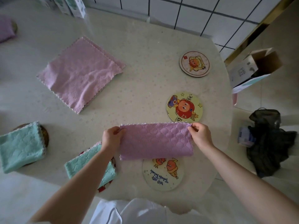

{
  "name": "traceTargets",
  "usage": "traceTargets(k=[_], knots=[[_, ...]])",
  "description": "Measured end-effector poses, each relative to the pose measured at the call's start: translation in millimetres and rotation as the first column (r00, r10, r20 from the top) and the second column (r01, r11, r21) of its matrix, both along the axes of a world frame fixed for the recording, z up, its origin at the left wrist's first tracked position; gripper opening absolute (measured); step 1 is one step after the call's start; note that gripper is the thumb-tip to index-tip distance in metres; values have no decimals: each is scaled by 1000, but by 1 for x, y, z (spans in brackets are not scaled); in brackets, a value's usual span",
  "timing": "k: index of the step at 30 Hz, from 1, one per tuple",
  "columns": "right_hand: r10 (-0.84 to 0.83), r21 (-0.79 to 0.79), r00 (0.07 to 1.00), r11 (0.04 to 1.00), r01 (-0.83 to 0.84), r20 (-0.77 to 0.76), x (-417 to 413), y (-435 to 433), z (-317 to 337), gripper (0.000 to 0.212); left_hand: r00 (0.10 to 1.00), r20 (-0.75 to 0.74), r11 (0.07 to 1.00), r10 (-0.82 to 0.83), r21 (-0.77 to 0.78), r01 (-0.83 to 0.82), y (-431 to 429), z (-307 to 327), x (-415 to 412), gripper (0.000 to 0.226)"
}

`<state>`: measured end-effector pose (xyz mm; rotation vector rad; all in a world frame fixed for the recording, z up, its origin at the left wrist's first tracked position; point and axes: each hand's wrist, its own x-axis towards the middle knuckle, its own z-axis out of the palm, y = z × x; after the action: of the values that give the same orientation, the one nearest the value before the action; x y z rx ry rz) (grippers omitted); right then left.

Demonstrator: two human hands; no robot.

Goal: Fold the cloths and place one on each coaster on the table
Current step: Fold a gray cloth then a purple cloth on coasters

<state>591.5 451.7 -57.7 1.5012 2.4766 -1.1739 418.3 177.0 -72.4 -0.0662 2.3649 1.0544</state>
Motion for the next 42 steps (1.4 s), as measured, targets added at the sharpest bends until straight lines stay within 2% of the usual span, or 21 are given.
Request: traceTargets(k=[5,8,13,19,23,28,35,37,39,42], knots=[[-15,-6,1000,1000,15,-6,-2,0,0,11,999,-44,994,-32,-105,27,4,2,-2,15],[-10,4,1000,1000,10,-11,-4,0,1,14,988,-132,983,-77,-175,53,6,5,-1,18],[-34,23,999,999,34,-20,-8,-3,3,18,972,-223,984,-76,-172,37,10,8,0,18],[8,-1,1000,1000,-8,-17,-15,-6,3,33,979,-167,979,-114,-189,82,15,9,-5,29],[25,12,999,1000,-26,31,-20,-6,4,13,968,-125,954,-218,-238,184,19,11,-7,23],[-3,-30,998,1000,5,70,-16,-4,7,12,953,-170,960,-252,-167,224,22,17,-12,9],[-30,8,999,1000,29,26,-13,3,10,18,943,-264,979,-202,-80,188,41,25,-31,9],[-17,53,1000,998,18,-13,-11,1,13,18,931,-294,975,-217,-122,188,44,23,-30,17],[67,207,997,977,-60,-30,-7,-5,17,23,874,-388,949,-293,-231,215,41,21,-21,28],[376,473,926,814,-337,13,4,-24,24,32,677,-521,854,-520,-310,417,32,19,12,35]])
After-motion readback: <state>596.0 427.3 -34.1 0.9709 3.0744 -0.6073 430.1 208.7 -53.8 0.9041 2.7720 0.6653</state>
